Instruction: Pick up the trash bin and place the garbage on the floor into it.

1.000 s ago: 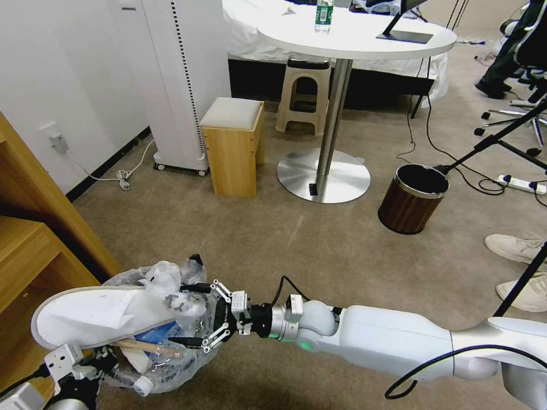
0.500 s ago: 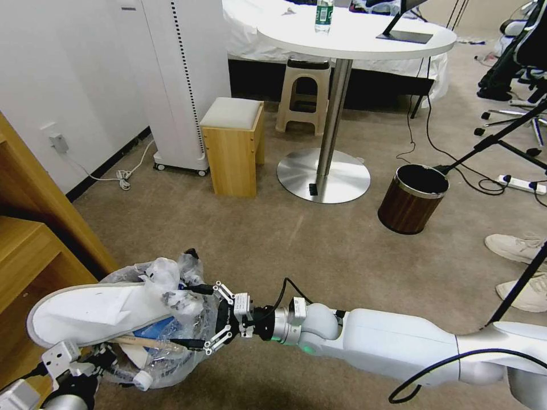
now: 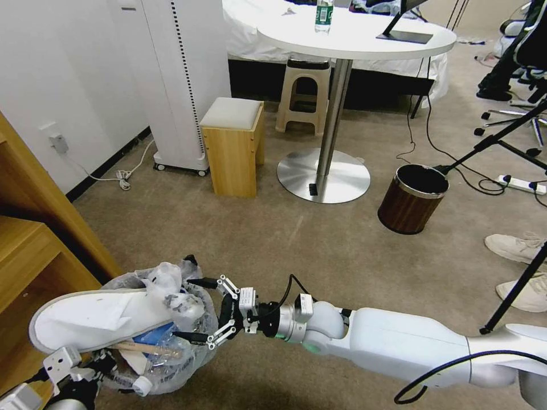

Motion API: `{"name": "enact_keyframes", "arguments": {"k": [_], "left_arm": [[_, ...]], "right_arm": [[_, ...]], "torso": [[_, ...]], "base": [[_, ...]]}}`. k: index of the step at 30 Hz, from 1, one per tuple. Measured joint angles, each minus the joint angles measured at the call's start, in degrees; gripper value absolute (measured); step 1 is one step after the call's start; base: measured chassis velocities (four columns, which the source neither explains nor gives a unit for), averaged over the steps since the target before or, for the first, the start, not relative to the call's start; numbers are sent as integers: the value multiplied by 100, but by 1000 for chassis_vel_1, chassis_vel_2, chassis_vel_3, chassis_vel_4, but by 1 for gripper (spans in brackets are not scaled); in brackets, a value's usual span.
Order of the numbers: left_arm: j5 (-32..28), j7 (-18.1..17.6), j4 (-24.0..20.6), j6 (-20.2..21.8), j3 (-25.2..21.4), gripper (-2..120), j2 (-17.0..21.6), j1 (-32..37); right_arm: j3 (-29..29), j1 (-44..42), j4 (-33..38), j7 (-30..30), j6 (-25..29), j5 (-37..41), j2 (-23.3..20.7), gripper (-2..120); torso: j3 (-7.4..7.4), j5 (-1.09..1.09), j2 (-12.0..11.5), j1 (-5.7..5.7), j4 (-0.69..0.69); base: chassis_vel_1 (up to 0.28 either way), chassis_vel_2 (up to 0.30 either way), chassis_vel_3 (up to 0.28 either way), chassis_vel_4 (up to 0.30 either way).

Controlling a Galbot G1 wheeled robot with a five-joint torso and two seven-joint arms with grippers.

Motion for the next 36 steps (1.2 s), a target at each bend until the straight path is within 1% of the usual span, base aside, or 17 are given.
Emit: {"name": "enact_keyframes", "arguments": {"k": [6, 9, 10, 13, 14, 16, 17, 19, 24, 26, 27, 28, 32, 33, 36], "left_arm": [[-176, -122, -36, 90, -47, 0, 64, 85], [-299, -186, -113, 144, -135, 0, 151, 139], [-299, -186, -113, 144, -135, 0, 151, 139], [-653, -301, -210, 263, -301, 0, 347, 197], [-653, -301, -210, 263, -301, 0, 347, 197], [-902, -389, -251, 333, -398, 0, 480, 236], [-902, -389, -251, 333, -398, 0, 480, 236], [-1068, -468, -272, 364, -476, 0, 601, 281], [-1204, -541, -293, 390, -529, 0, 676, 292], [-1418, -659, -311, 446, -622, 0, 821, 351], [-1418, -659, -311, 446, -622, 0, 821, 351], [-1478, -713, -307, 461, -634, 0, 877, 383], [-1588, -812, -266, 488, -623, 0, 944, 420], [-1588, -812, -266, 488, -623, 0, 944, 420], [-1648, -857, -144, 500, -605, 0, 1029, 426]], "right_arm": [[217, -77, 81, 10, -3, 2, -96, 100], [481, -190, 92, 9, -4, -1, -193, 100], [481, -190, 92, 9, -4, -1, -193, 100], [919, -414, 117, -11, 8, -11, -375, 100], [919, -414, 117, -11, 8, -11, -375, 100], [1328, -675, 102, -55, 56, -78, -553, 100], [1328, -675, 102, -55, 56, -78, -553, 100], [1712, -909, 131, -114, 96, -86, -814, 100], [1977, -1047, 95, -216, 149, -84, -1020, 100], [2450, -1350, 75, -324, 226, -86, -1382, 100], [2450, -1350, 75, -324, 226, -86, -1382, 100], [2657, -1496, 79, -383, 254, -88, -1504, 100], [3071, -1885, 89, -439, 293, -188, -1587, 100], [3071, -1885, 89, -439, 293, -188, -1587, 100], [3400, -2296, 147, -454, 312, -315, -1589, 100]], "torso": [[0, 0, 0, 0, 0], [0, 0, 0, 0, 0], [0, 0, 0, 0, 0], [0, 0, 0, 0, 0], [0, 0, 0, 0, 0], [0, 1, 0, 0, 0], [0, 1, 0, 0, 0], [0, 2, 0, 0, 0], [0, 0, 0, 0, 0], [0, 1, 0, 0, -1], [0, 1, 0, 0, -1], [0, 0, 0, 0, -1], [0, 1, 0, 0, 0], [0, 1, 0, 0, 0], [0, 1, 0, 0, 0]], "base": [[0, 0, 0, 0], [0, 0, 0, 0], [0, 0, 0, 0], [0, 0, 0, 0], [0, 0, 0, 0], [0, 0, 0, 0], [0, 0, 0, 0], [0, 0, 0, 0], [0, 0, 0, 0], [0, 0, 0, 0], [0, 0, 0, 0], [0, 0, 0, 0], [0, 0, 0, 0], [0, 0, 0, 0], [0, 0, 0, 0]]}}
